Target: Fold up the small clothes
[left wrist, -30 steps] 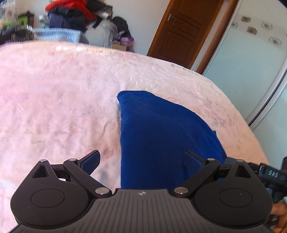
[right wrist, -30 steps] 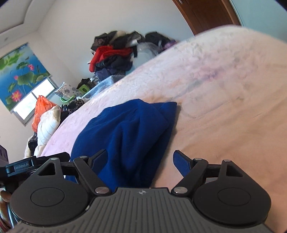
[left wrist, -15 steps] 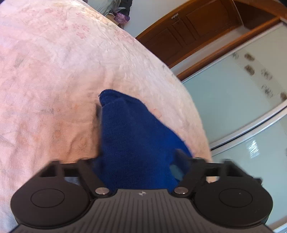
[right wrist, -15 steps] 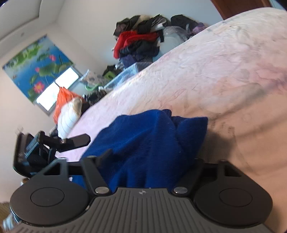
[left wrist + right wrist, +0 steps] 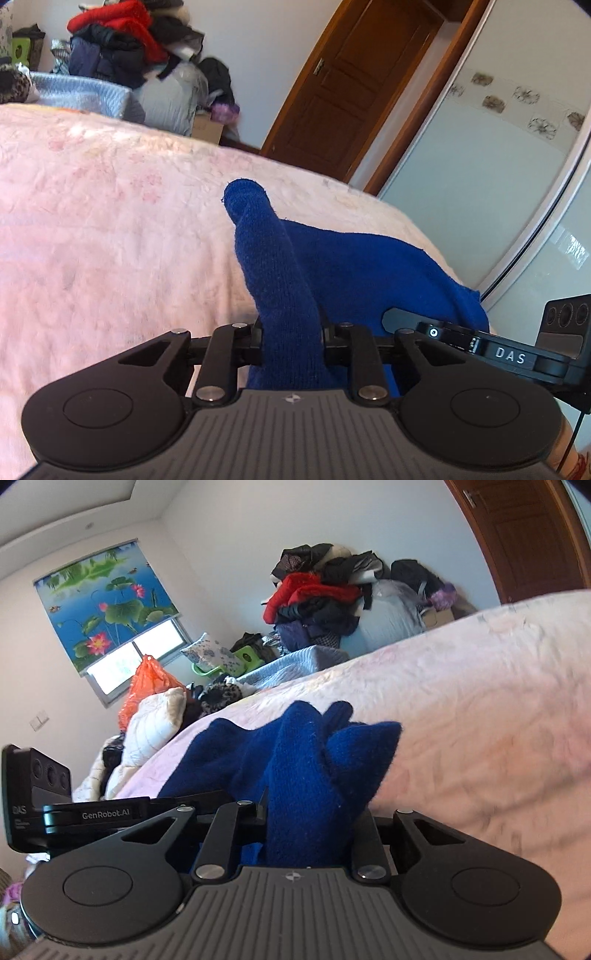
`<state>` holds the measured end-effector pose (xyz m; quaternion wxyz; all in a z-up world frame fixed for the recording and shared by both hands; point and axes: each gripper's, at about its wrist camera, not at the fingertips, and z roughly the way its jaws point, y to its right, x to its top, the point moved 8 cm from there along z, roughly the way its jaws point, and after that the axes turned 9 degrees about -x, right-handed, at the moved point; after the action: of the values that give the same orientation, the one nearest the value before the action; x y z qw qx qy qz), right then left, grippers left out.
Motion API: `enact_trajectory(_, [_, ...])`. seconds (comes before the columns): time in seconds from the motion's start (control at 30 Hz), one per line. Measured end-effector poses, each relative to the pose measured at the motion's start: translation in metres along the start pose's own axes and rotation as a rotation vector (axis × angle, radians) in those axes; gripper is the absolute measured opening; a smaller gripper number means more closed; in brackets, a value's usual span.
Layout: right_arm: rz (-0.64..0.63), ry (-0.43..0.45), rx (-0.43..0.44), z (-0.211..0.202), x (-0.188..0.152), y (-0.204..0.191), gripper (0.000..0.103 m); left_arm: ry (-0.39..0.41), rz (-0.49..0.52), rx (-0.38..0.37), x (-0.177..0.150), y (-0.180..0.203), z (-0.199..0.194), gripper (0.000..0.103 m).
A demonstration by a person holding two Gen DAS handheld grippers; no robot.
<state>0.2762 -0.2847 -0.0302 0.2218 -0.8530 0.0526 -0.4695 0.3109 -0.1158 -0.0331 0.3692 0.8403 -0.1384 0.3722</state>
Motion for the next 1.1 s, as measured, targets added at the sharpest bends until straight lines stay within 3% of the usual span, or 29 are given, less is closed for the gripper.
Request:
enact_trajectory(0.13, [0.069, -0.086, -0.117, 0.017, -0.014, 0.028, 0.046, -0.052, -0.034, 0.098, -0.012, -0.016, 0.003, 0.026])
enact_trajectory(0.2, [0.101, -0.095, -0.089, 0.003, -0.027, 0.033, 0.049, -0.032, -0.009, 0.081, -0.018, -0.013, -0.013, 0.039])
enact_trajectory(0.27, [0.138, -0.112, -0.063, -0.016, -0.041, 0.037, 0.059, -0.031, -0.021, 0.069, -0.029, -0.01, -0.034, 0.076])
enact_trajectory(0.33, [0.173, -0.136, -0.047, -0.038, -0.058, 0.042, 0.06, -0.023, -0.038, 0.034, -0.044, -0.006, -0.056, 0.078])
enact_trajectory(0.43, [0.253, -0.194, 0.036, -0.068, -0.086, 0.046, 0.06, -0.081, -0.05, -0.015, -0.076, 0.003, -0.074, 0.078])
enact_trajectory(0.5, [0.298, -0.241, 0.122, -0.079, -0.107, 0.035, 0.061, -0.113, -0.108, -0.063, -0.098, 0.006, -0.079, 0.078])
enact_trajectory(0.57, [0.299, -0.233, 0.16, -0.088, -0.119, 0.025, 0.062, -0.141, -0.206, -0.108, -0.12, 0.007, -0.077, 0.077])
enact_trajectory(0.63, [0.277, -0.22, 0.124, -0.09, -0.122, 0.019, 0.061, -0.123, -0.266, -0.139, -0.128, 0.004, -0.072, 0.075])
enact_trajectory(0.67, [0.286, -0.227, 0.115, -0.087, -0.123, 0.016, 0.053, -0.113, -0.264, -0.122, -0.128, 0.004, -0.071, 0.054])
enact_trajectory(0.7, [0.304, -0.244, 0.12, -0.083, -0.125, 0.013, 0.039, -0.126, -0.256, -0.108, -0.128, 0.004, -0.068, 0.04])
enact_trajectory(0.73, [0.305, -0.257, 0.117, -0.078, -0.129, 0.009, 0.032, -0.133, -0.243, -0.086, -0.129, 0.004, -0.069, 0.025])
enact_trajectory(0.77, [0.287, -0.256, 0.1, -0.077, -0.132, 0.004, 0.025, -0.129, -0.228, -0.071, -0.128, 0.003, -0.072, 0.017])
enact_trajectory(0.97, [0.253, -0.169, 0.131, -0.097, -0.117, -0.022, 0.022, -0.06, -0.111, -0.031, -0.11, 0.011, -0.104, 0.012])
enact_trajectory(1.1, [0.155, -0.213, -0.017, -0.091, -0.133, -0.02, 0.026, -0.118, -0.127, 0.007, -0.127, 0.006, -0.098, 0.013])
